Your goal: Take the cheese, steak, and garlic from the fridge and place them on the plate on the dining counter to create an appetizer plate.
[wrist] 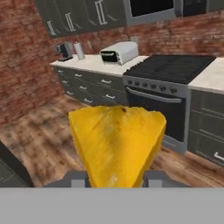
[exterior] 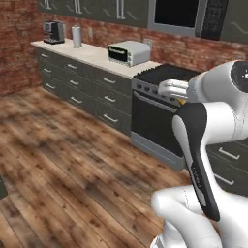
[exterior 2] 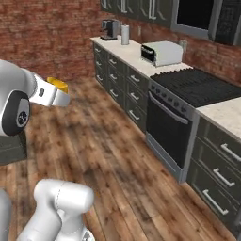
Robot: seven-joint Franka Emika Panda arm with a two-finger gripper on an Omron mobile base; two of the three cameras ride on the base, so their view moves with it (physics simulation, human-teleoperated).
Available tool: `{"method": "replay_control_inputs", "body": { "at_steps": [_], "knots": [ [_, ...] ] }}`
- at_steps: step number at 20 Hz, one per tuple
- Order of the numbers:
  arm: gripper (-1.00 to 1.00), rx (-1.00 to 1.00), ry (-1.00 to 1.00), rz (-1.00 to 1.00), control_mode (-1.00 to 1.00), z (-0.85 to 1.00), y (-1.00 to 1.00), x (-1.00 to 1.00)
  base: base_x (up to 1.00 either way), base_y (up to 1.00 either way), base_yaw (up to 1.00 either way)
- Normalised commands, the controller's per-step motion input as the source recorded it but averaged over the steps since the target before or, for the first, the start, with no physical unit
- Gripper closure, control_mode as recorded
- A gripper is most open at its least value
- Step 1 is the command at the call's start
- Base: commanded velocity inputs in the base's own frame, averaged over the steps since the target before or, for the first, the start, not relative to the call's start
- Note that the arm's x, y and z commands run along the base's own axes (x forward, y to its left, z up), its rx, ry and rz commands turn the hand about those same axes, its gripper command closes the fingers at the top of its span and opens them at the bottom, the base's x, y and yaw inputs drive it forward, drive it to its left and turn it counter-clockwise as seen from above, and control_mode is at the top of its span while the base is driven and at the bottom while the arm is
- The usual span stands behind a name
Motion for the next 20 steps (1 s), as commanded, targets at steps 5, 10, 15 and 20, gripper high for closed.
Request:
{"method": "replay_control_inputs", "body": {
  "at_steps": [5, 10, 15, 20],
  "knots": [
    [1.0, 0.0, 0.0, 0.0, 1.0, 0.0, 0.0, 0.0, 1.0, -0.33, 0.54],
    [1.0, 0.0, 0.0, 0.0, 1.0, 0.0, 0.0, 0.0, 1.0, -0.32, 0.48],
    [1.0, 0.0, 0.0, 0.0, 1.0, 0.0, 0.0, 0.0, 1.0, -0.41, 0.39],
    [1.0, 0.0, 0.0, 0.0, 1.0, 0.0, 0.0, 0.0, 1.0, -0.4, 0.32]
  ]
}}
